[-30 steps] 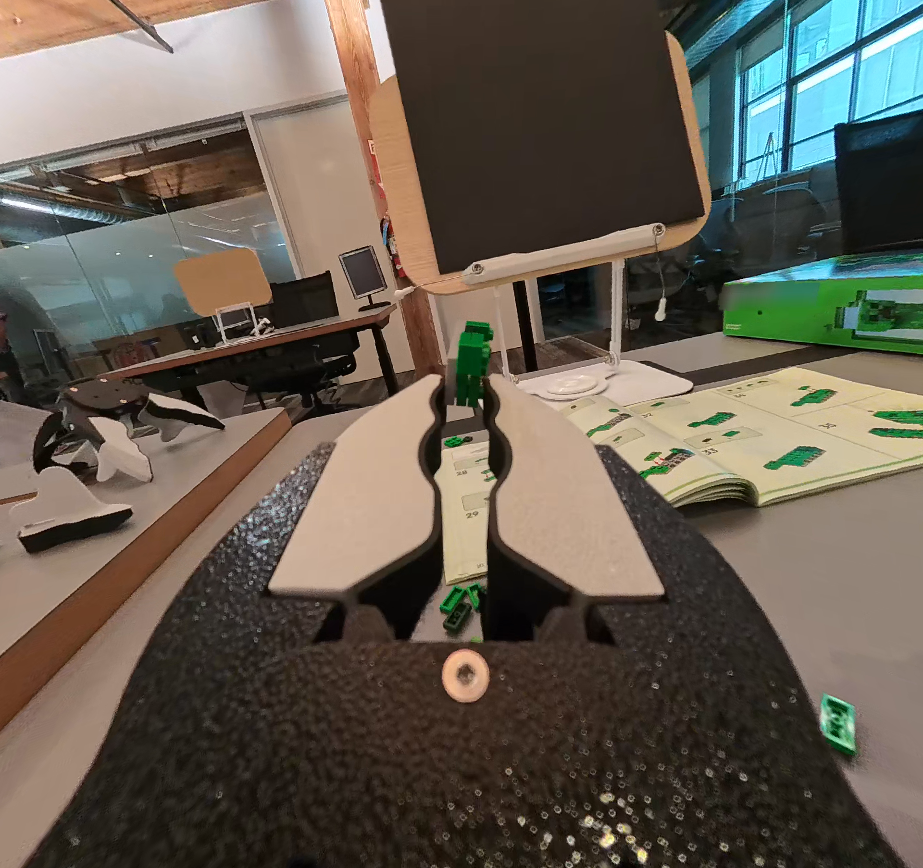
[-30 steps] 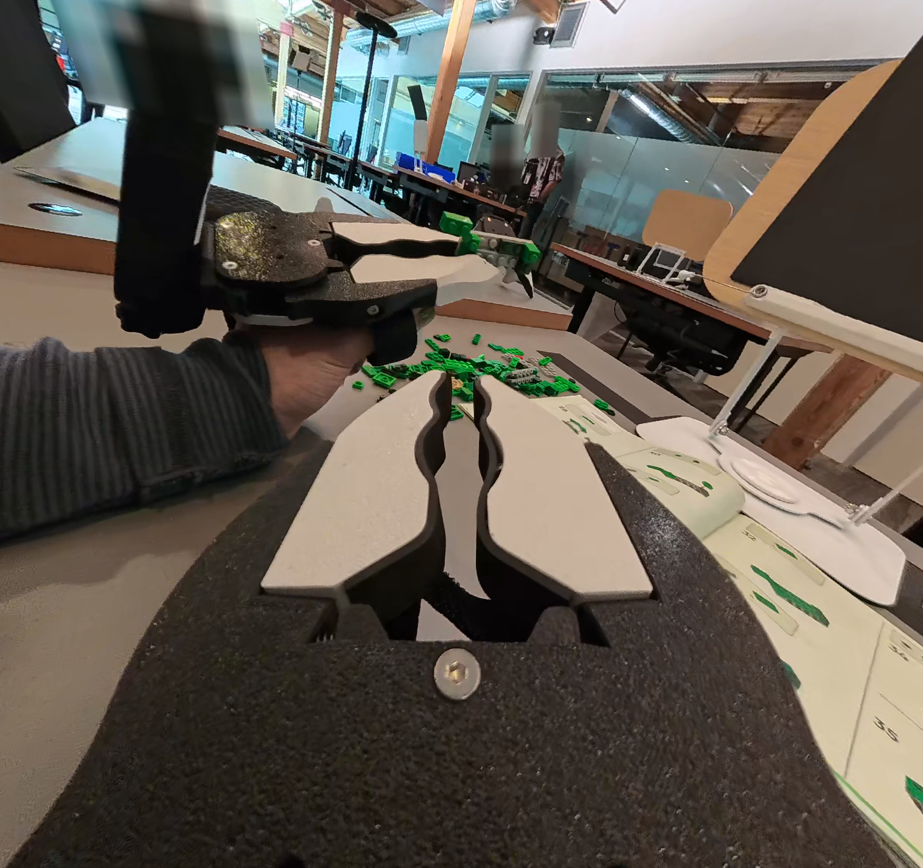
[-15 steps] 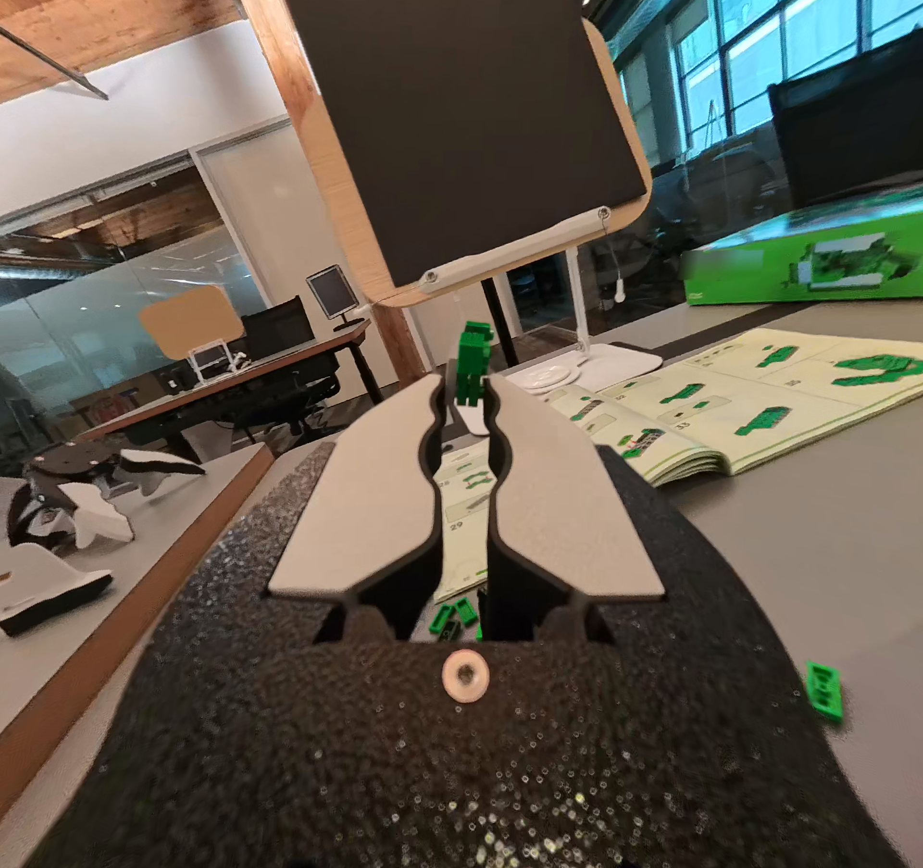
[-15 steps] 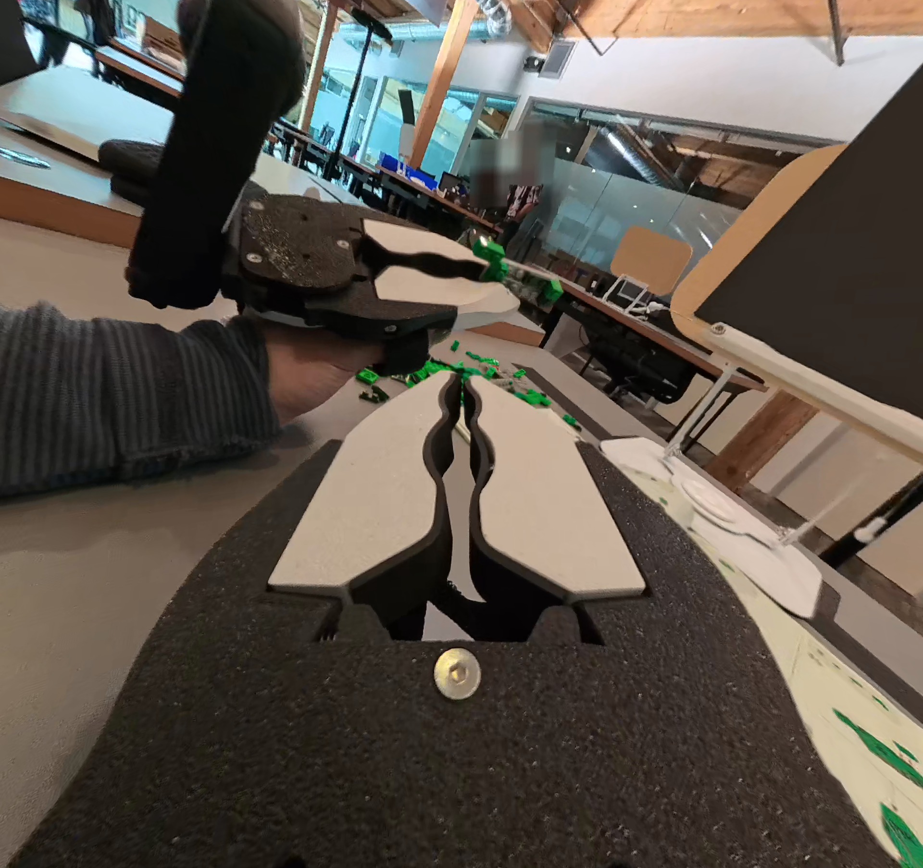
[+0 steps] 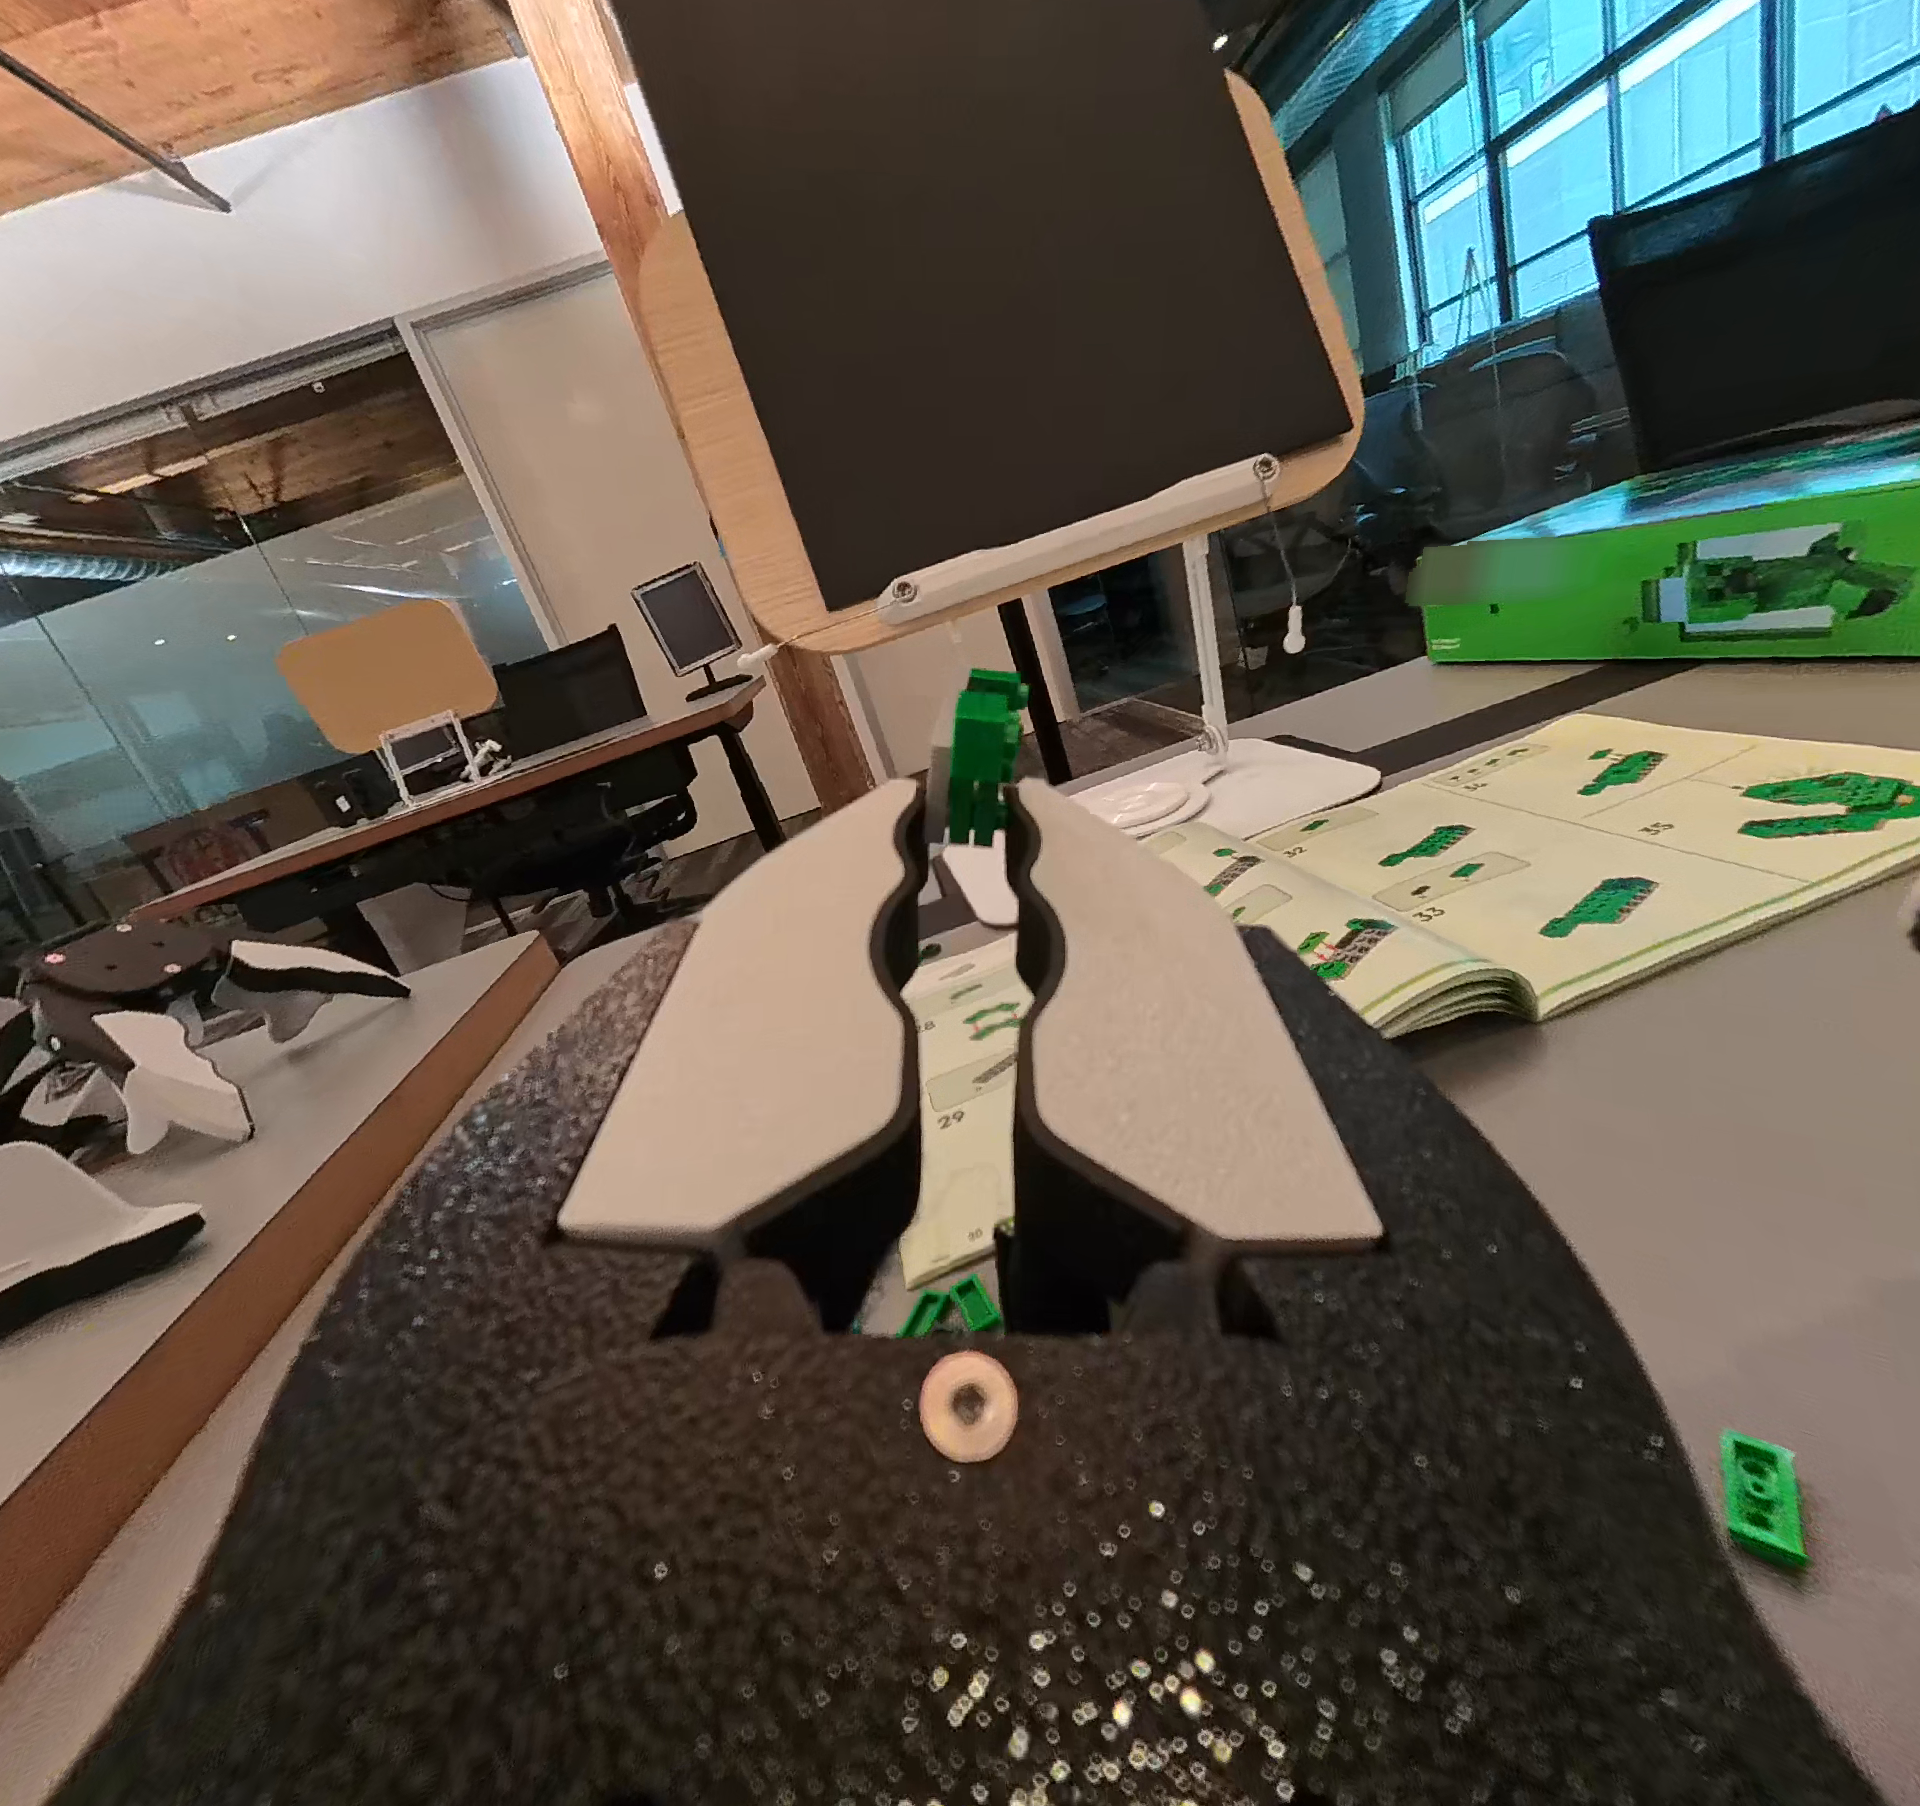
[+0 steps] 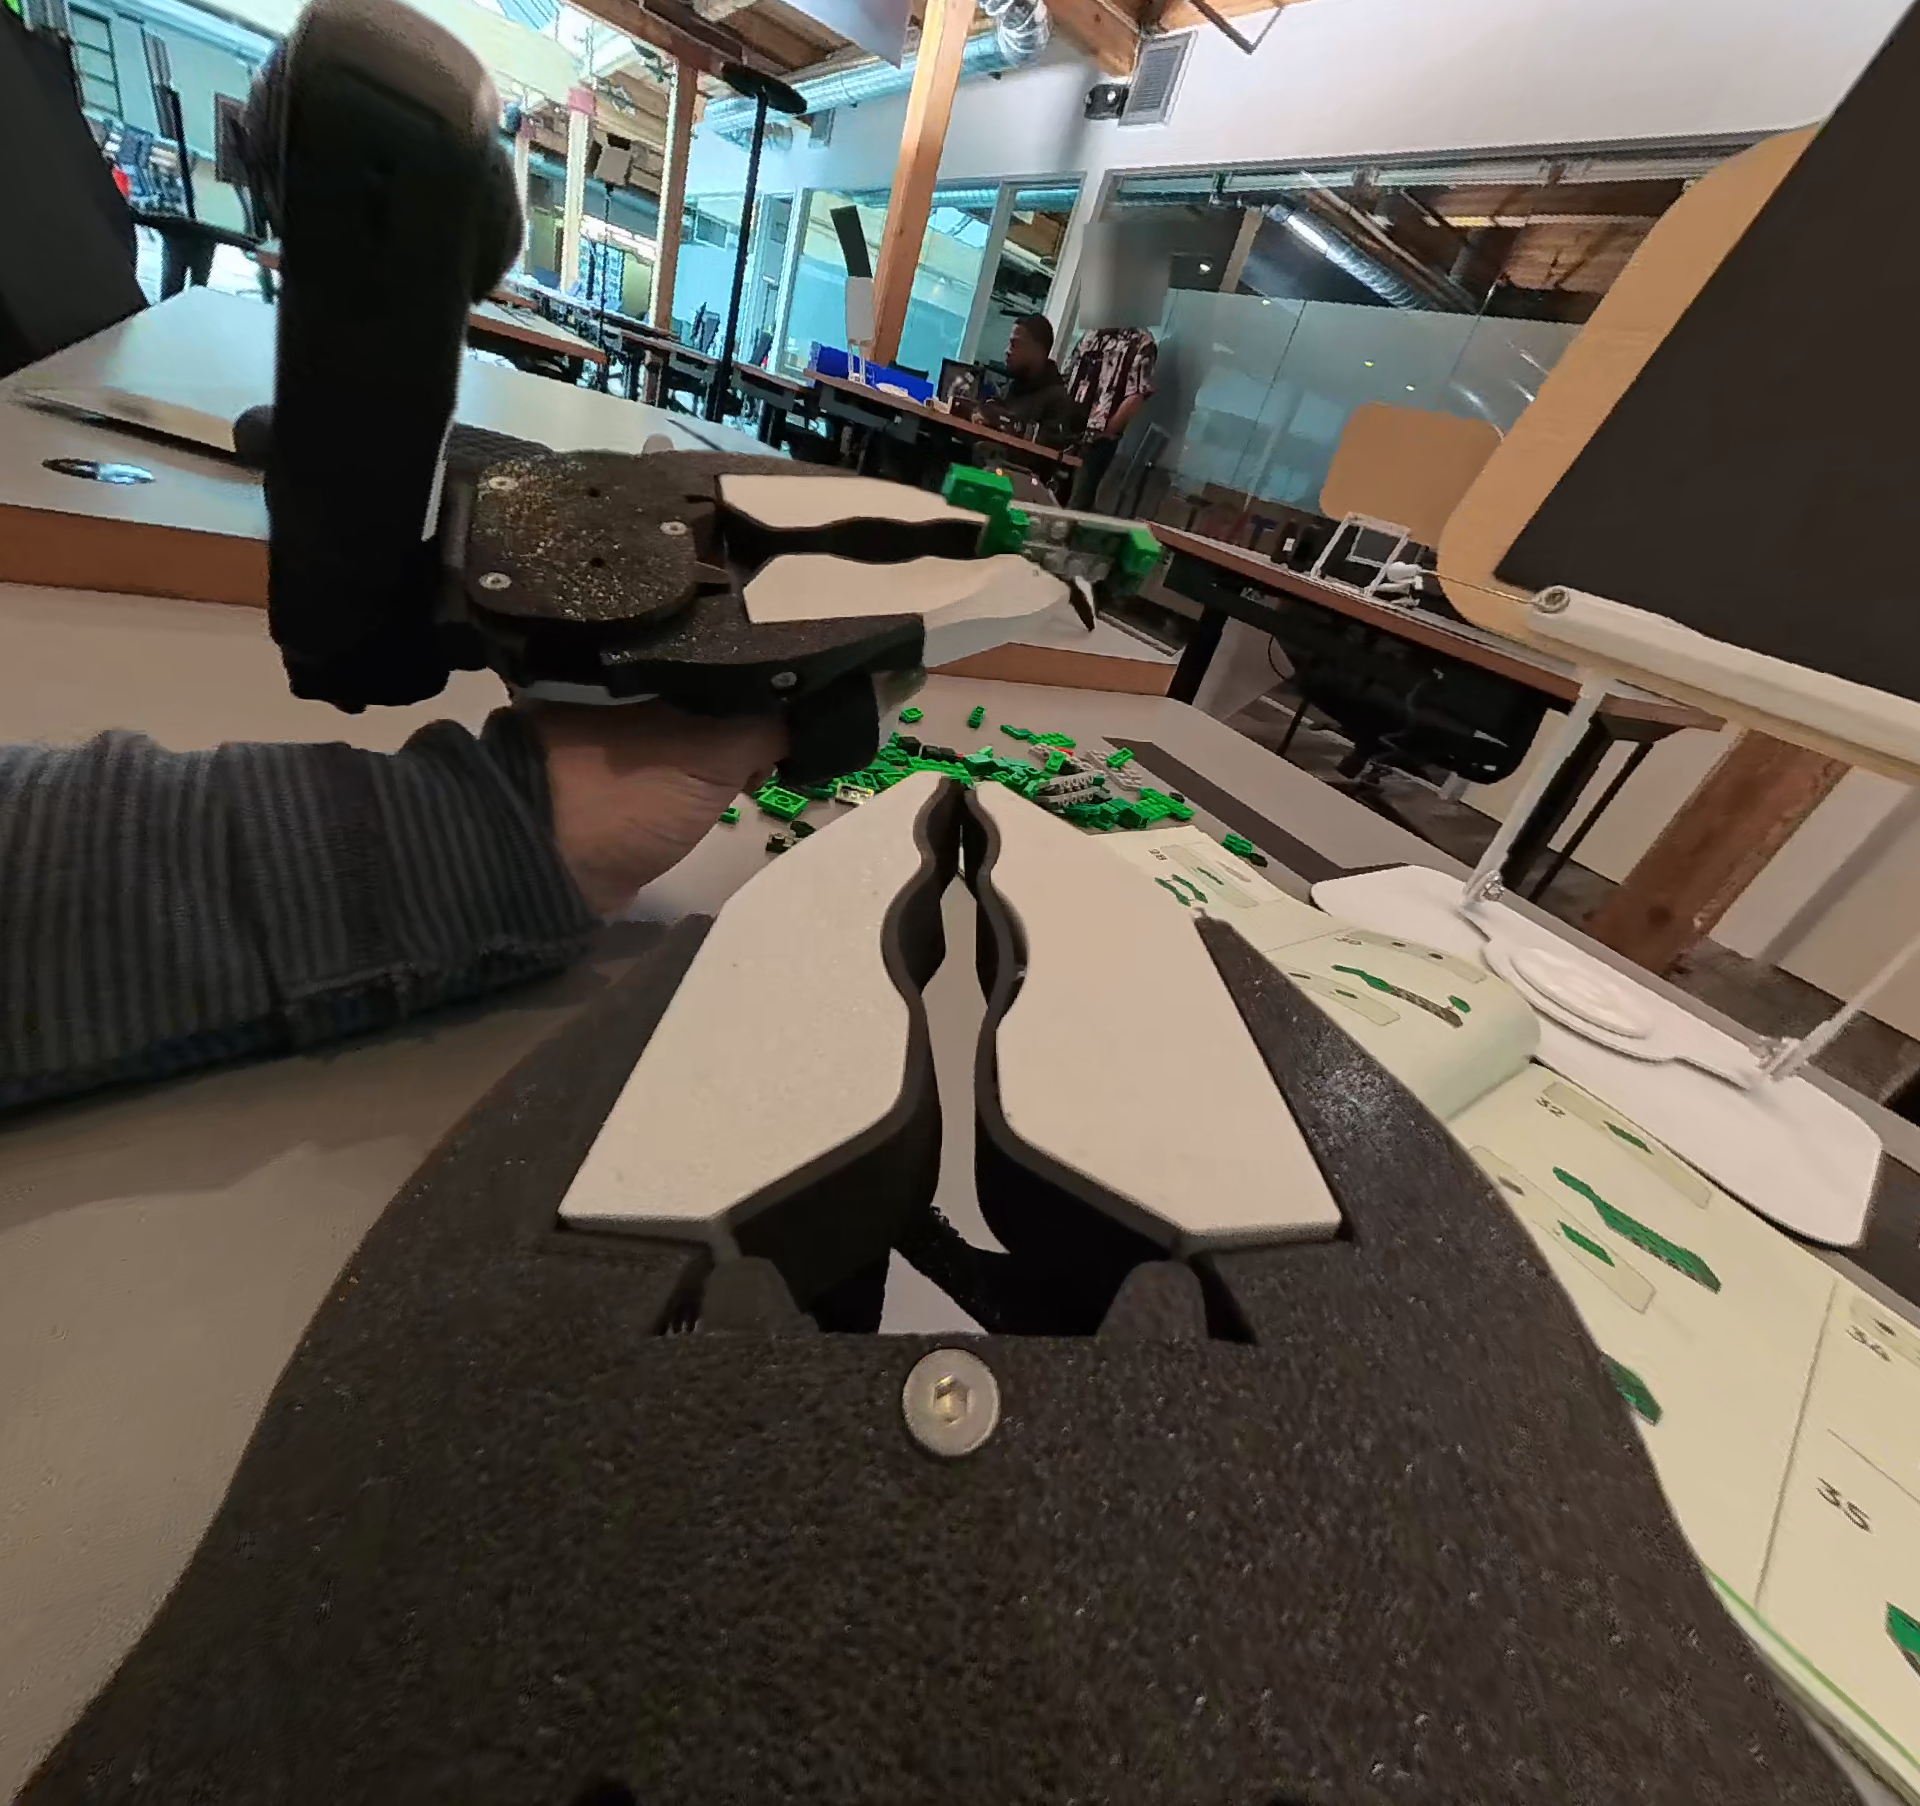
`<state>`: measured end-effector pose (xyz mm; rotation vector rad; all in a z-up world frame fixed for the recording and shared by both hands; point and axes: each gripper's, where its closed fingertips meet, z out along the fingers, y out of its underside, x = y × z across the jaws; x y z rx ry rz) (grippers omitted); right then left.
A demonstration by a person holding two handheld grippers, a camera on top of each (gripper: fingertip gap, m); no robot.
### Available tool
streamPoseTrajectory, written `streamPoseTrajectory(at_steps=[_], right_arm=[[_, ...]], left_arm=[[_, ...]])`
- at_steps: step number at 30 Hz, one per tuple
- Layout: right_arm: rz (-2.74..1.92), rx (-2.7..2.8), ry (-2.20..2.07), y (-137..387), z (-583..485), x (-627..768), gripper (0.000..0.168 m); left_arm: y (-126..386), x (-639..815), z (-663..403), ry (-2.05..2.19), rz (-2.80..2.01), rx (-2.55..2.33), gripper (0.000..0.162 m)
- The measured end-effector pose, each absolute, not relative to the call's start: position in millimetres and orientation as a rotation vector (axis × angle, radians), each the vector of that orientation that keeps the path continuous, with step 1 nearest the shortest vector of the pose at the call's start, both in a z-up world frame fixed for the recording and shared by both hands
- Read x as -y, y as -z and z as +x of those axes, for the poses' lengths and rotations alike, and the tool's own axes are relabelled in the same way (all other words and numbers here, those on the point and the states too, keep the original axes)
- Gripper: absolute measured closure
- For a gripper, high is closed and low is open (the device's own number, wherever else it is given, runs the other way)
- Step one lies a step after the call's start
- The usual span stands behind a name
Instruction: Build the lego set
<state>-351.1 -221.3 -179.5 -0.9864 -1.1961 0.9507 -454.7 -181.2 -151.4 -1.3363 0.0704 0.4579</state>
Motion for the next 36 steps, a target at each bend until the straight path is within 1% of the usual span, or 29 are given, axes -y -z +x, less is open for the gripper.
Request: streamPoseTrajectory(at_steps=[5,7,9,13,16,19,23,26,30,32,34,36], right_arm=[[-0.999,1.226,-0.891,182.0,-346.8,219.4,0.168],[-1.073,1.199,-0.83,183.8,-340.6,207.7,0.163],[-1.128,1.218,-0.801,185.6,-335.9,201.4,0.166],[-1.147,1.562,-0.843,216.9,-340.0,214.2,0.167],[-1.071,1.795,-0.851,233.0,-340.7,223.5,0.159],[-0.945,2.039,-0.693,247.0,-339.3,217.1,0.158],[-0.809,2.345,-0.564,266.3,-343.1,204.6,0.149],[-0.663,2.483,-0.572,278.4,-349.3,201.1,0.149],[-0.622,2.603,-0.745,283.5,-354.5,209.6,0.151],[-0.587,2.632,-0.786,284.7,-356.7,211.3,0.153],[-0.595,2.668,-0.811,286.3,-357.6,211.9,0.16],[-0.637,2.715,-0.809,286.3,-355.5,209.9,0.16]], left_arm=[[151.8,179.1,-445.8,-0.46,-1.334,-0.121,0.149],[153.3,176.3,-442.1,-0.454,-1.341,-0.155,0.149],[154.1,173.9,-440.2,-0.438,-1.34,-0.18,0.149],[155.6,170.2,-443.0,-0.41,-1.346,-0.209,0.149],[155.8,169.6,-450.5,-0.418,-1.348,-0.202,0.149],[155.2,171.1,-456.5,-0.39,-1.343,-0.164,0.149],[155.9,170.6,-458.1,-0.364,-1.345,-0.151,0.149],[156.6,169.7,-455.9,-0.365,-1.349,-0.166,0.149],[157.2,168.8,-454.3,-0.361,-1.352,-0.175,0.149],[157.2,168.8,-454.3,-0.359,-1.351,-0.175,0.149],[157.7,168.2,-454.2,-0.357,-1.354,-0.178,0.149],[158.2,167.8,-454.7,-0.356,-1.357,-0.178,0.149]])
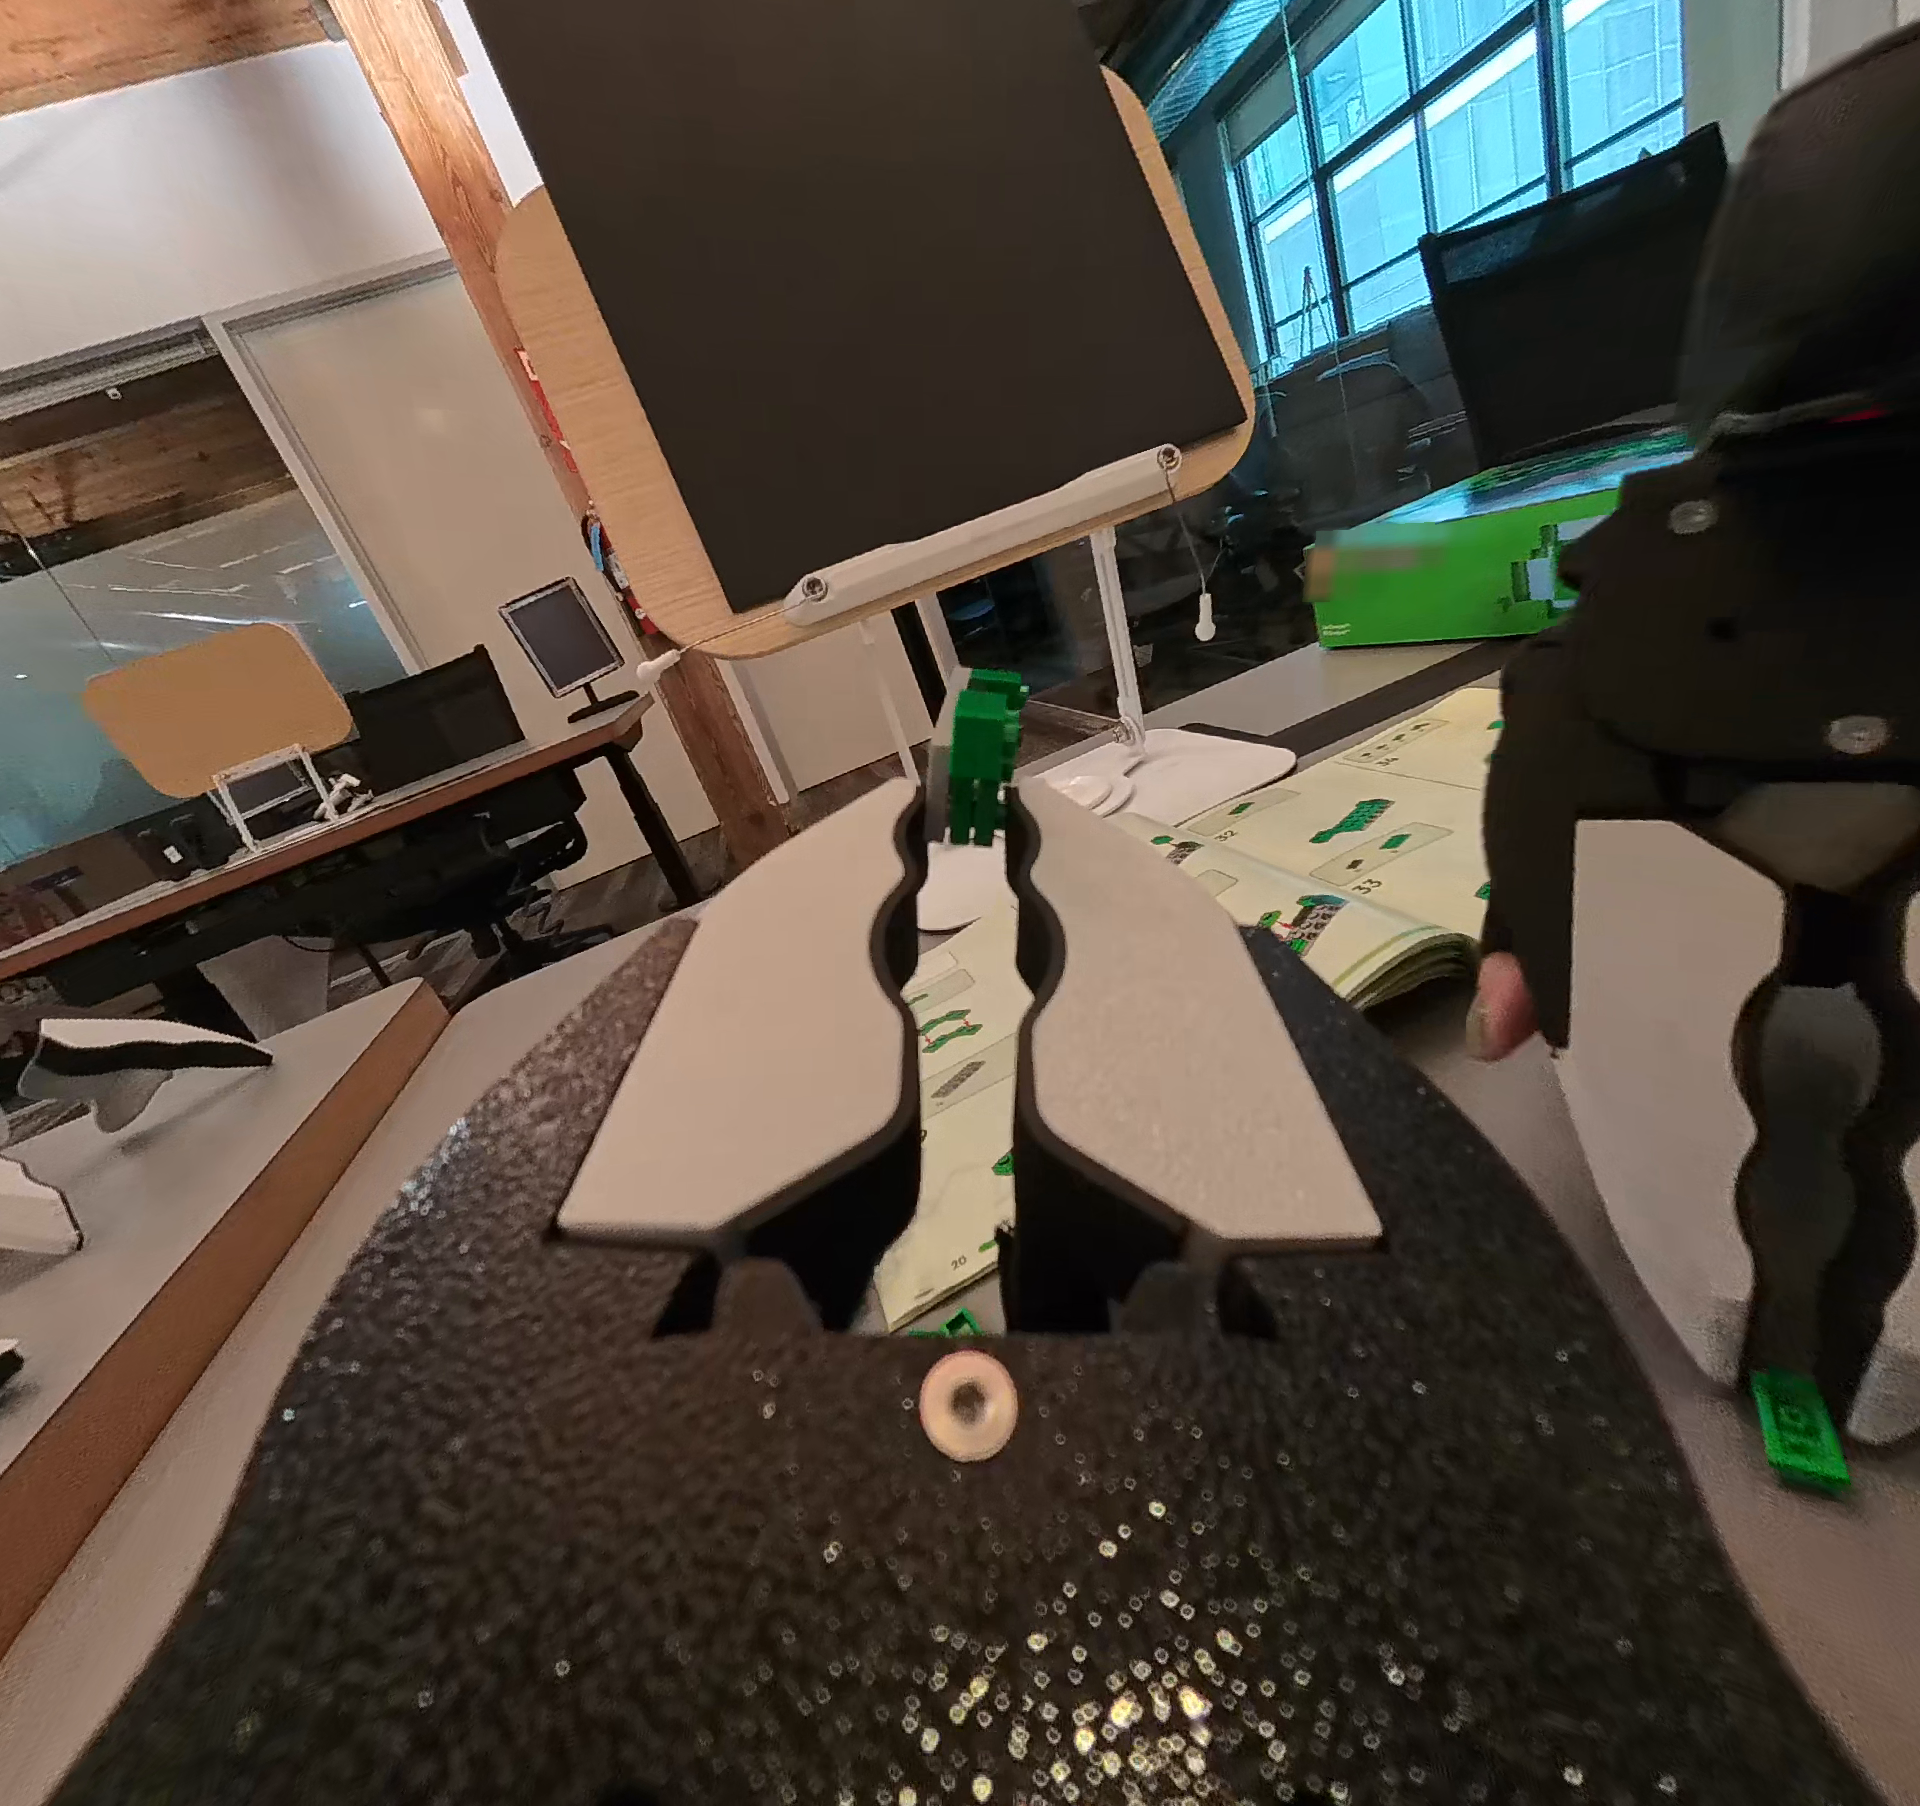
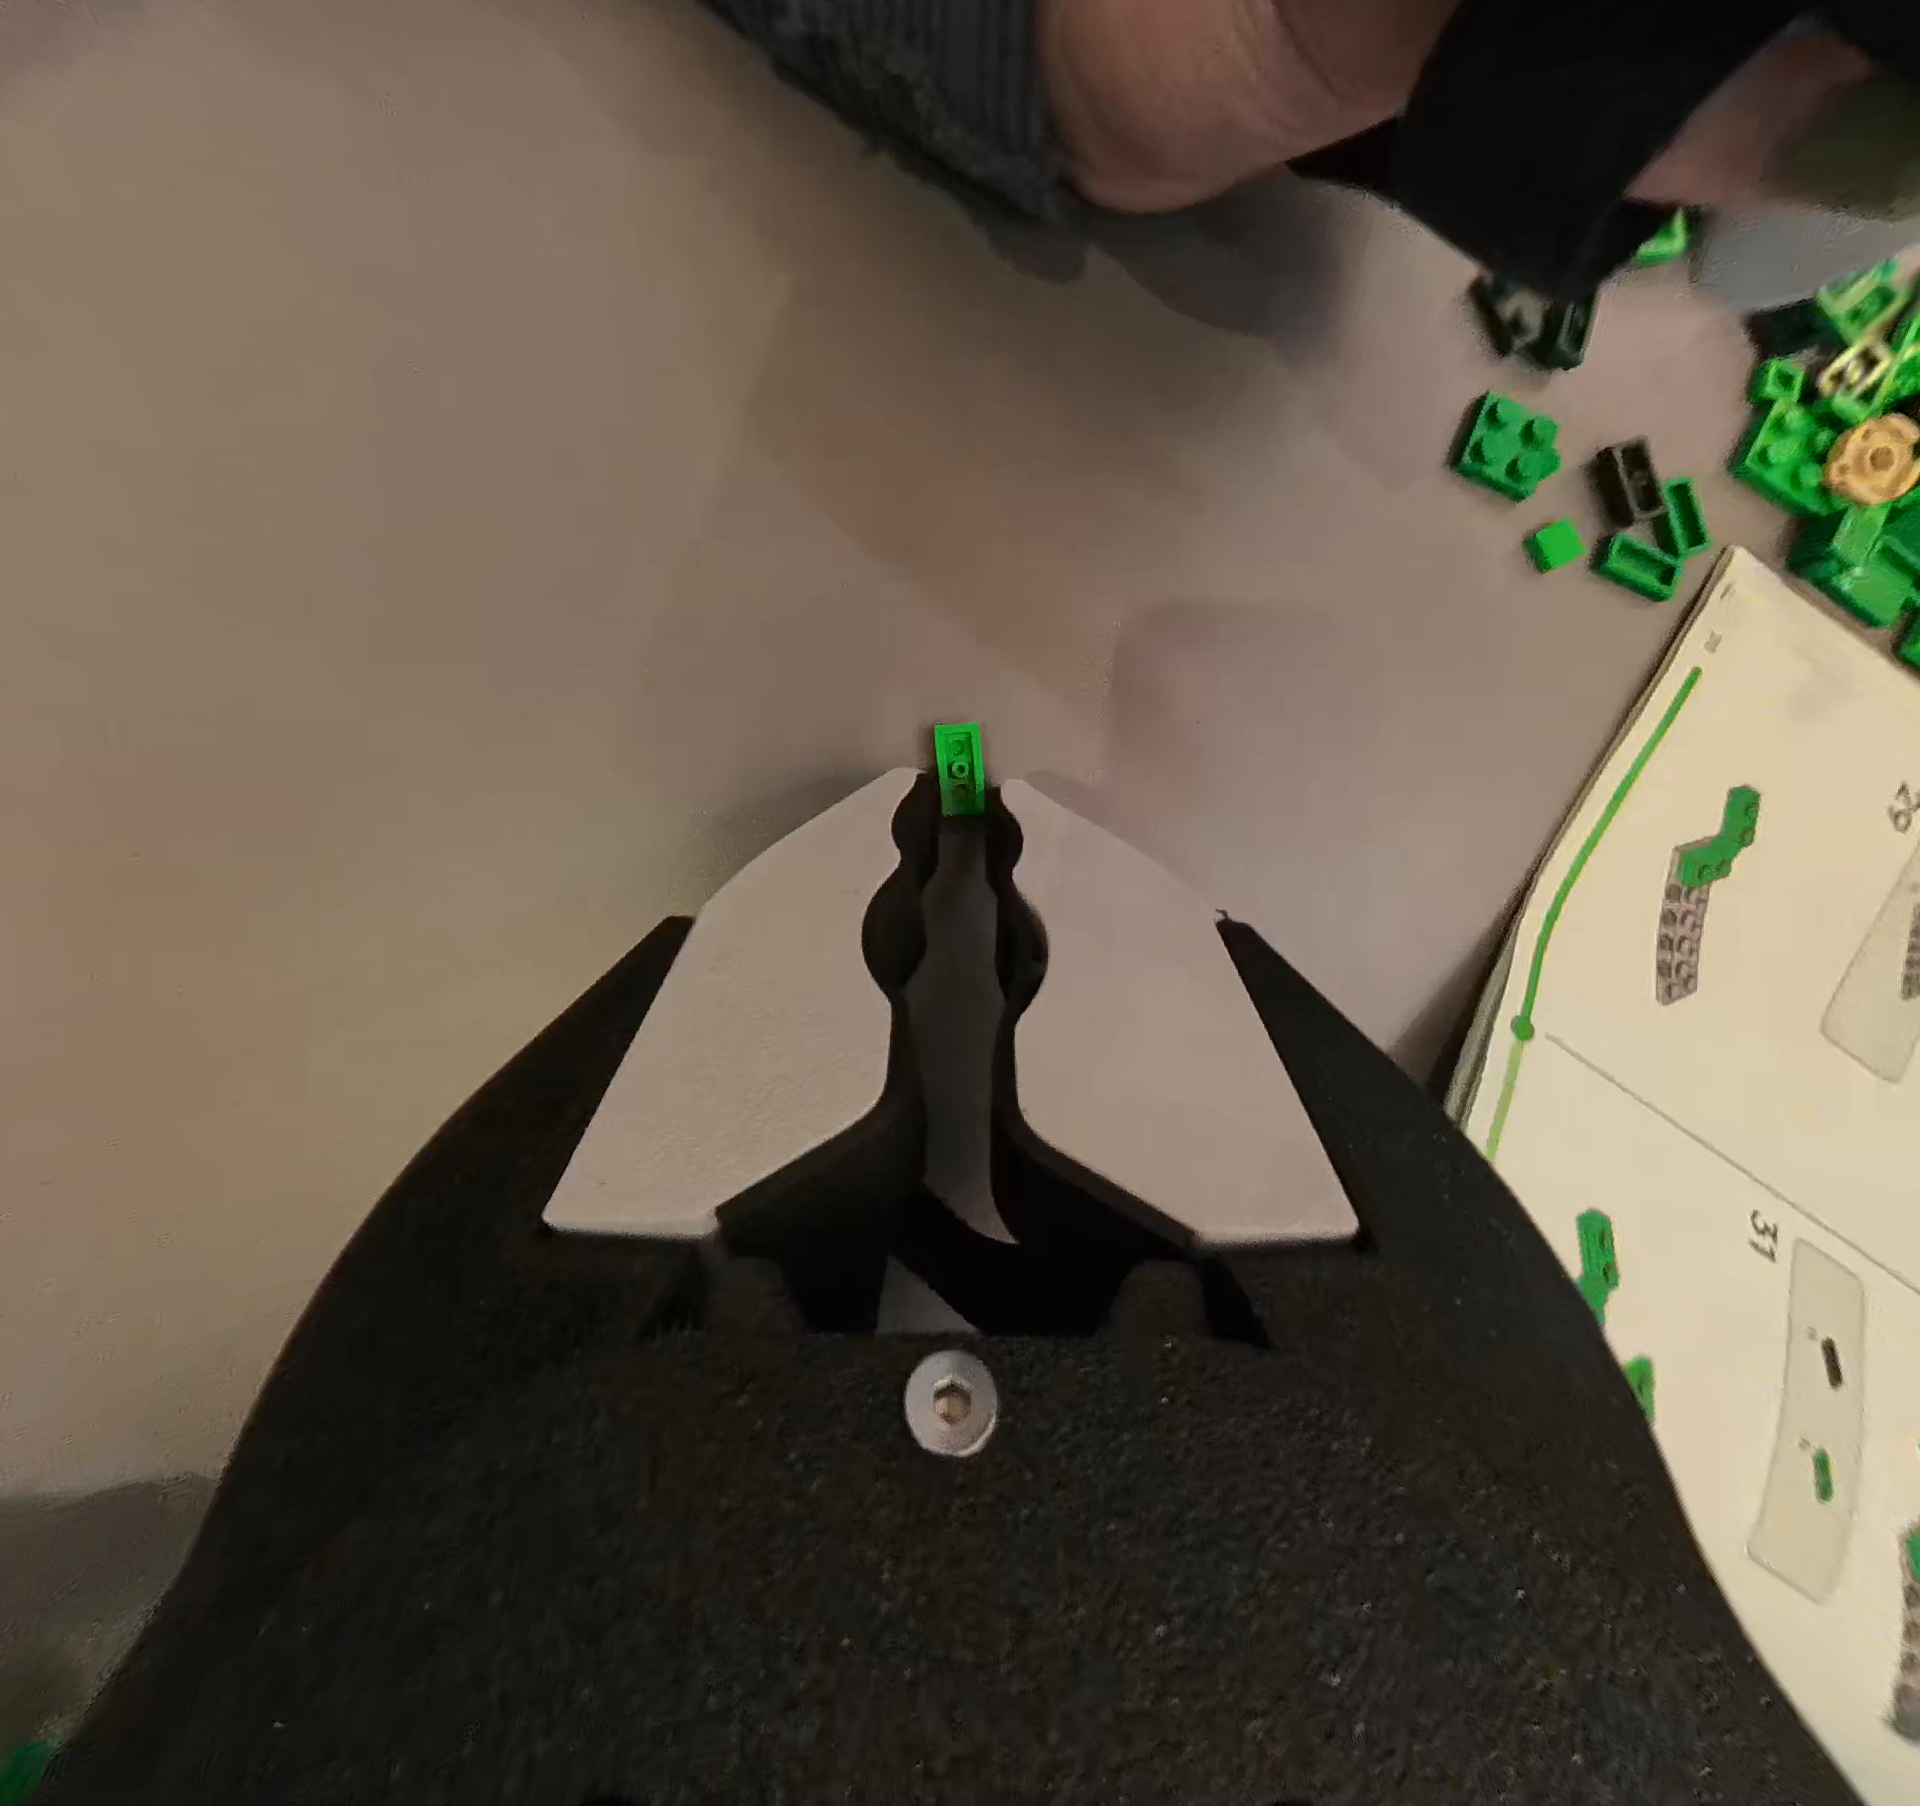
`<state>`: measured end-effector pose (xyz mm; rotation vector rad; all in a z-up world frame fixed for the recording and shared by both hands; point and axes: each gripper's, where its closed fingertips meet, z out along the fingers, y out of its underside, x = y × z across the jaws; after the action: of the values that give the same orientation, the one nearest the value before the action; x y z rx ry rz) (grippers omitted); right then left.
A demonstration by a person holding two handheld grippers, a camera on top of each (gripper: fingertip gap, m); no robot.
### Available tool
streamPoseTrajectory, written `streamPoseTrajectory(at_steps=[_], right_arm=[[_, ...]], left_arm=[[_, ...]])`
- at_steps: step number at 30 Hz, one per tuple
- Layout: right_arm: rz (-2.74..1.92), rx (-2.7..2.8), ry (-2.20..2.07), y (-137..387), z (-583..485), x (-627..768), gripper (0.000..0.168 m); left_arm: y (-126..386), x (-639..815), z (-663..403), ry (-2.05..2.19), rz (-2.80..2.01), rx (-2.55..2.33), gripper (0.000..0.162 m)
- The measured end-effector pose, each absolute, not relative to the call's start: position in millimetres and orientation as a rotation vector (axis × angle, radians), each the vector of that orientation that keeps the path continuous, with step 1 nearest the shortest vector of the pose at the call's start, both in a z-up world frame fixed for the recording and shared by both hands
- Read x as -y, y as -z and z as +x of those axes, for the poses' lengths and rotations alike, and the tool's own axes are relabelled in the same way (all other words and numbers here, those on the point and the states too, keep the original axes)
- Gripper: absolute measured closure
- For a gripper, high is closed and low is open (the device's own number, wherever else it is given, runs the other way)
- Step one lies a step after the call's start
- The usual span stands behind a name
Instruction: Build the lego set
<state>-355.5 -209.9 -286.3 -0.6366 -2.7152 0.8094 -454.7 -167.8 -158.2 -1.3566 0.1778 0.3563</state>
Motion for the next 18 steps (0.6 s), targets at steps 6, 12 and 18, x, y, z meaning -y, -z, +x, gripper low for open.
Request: streamPoseTrajectory(at_steps=[6,12,18], right_arm=[[-0.843,2.818,-0.475,267.6,-312.1,173.6,0.16],[-1.283,2.868,-0.205,244.7,-187.8,154.7,0.161],[-1.922,2.879,0.336,253.7,-39.6,133.5,0.161]], left_arm=[[158.2,168.3,-457.5,-0.342,-1.355,-0.159,0.149],[157.9,168.7,-458.4,-0.333,-1.353,-0.15,0.149],[158.6,168.0,-456.5,-0.33,-1.357,-0.159,0.149]])
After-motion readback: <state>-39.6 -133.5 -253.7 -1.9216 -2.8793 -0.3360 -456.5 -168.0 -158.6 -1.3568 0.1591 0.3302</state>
